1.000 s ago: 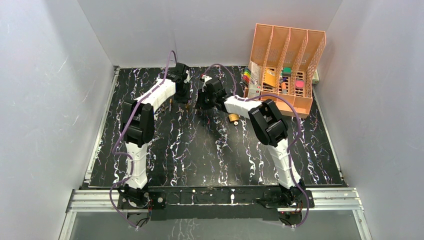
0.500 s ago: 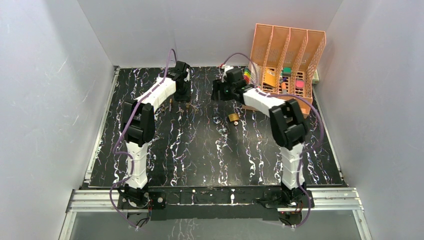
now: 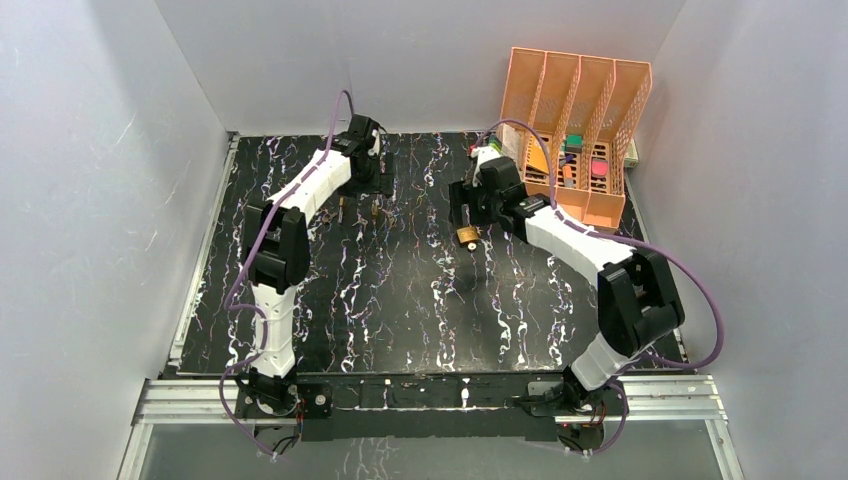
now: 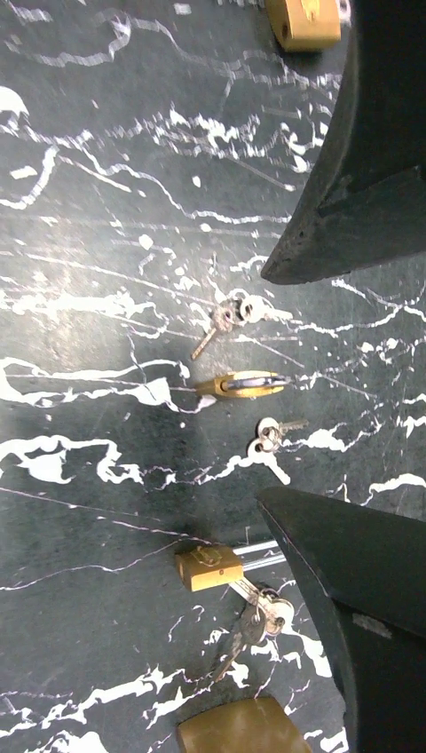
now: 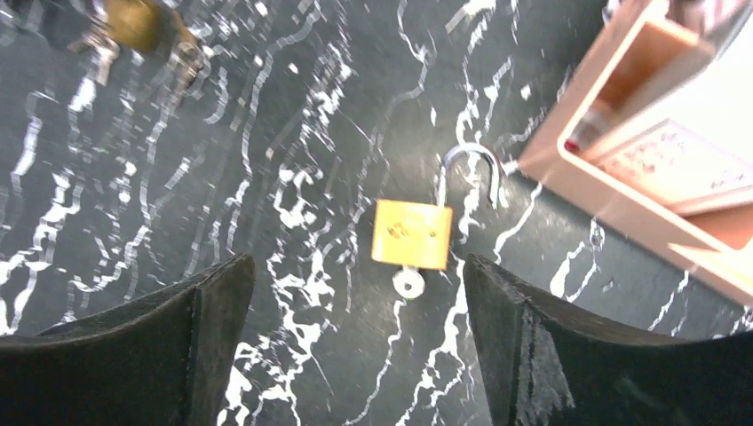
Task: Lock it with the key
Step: Place the key at the center of the board, then pick up the lock from the center of the board.
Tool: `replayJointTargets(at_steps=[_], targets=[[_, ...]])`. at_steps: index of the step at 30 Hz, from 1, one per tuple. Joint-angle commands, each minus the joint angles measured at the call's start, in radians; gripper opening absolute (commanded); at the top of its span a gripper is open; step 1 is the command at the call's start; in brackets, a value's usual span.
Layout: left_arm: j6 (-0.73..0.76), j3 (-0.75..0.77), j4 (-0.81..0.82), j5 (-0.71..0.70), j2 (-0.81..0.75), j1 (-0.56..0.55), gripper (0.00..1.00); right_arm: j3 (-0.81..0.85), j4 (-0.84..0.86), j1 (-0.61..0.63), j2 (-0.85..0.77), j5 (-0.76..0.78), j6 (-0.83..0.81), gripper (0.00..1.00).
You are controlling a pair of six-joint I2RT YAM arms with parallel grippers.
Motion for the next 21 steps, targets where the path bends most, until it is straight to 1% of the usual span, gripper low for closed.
replayJointTargets(at_steps=[1, 4, 5, 6, 11, 17, 21], targets=[[0.002, 0.067, -0.025, 0.021, -0.098, -0.006, 0.85, -0.032, -0.038, 0.0, -0.006, 0.07, 0.031, 0.98], [-0.004, 0.06, -0.026, 0.03, -0.138, -0.011, 0.89, -0.023, -0.057, 0.001, 0.031, 0.098, 0.043, 0.99], [-0.005, 0.053, -0.026, 0.031, -0.153, -0.012, 0.96, -0.016, -0.066, 0.001, 0.047, 0.108, 0.047, 0.99], [-0.005, 0.045, -0.026, 0.033, -0.168, -0.012, 0.98, -0.006, -0.08, 0.001, 0.063, 0.115, 0.053, 0.99], [0.005, -0.012, -0.006, 0.043, -0.254, -0.012, 0.98, 0.023, -0.091, 0.017, 0.122, 0.122, 0.069, 0.98], [0.017, -0.089, 0.041, 0.08, -0.331, -0.012, 0.98, 0.067, -0.114, 0.048, 0.193, 0.175, 0.086, 0.98], [0.033, -0.116, 0.049, 0.088, -0.358, -0.011, 0.98, 0.088, -0.12, 0.053, 0.235, 0.189, 0.087, 0.95]])
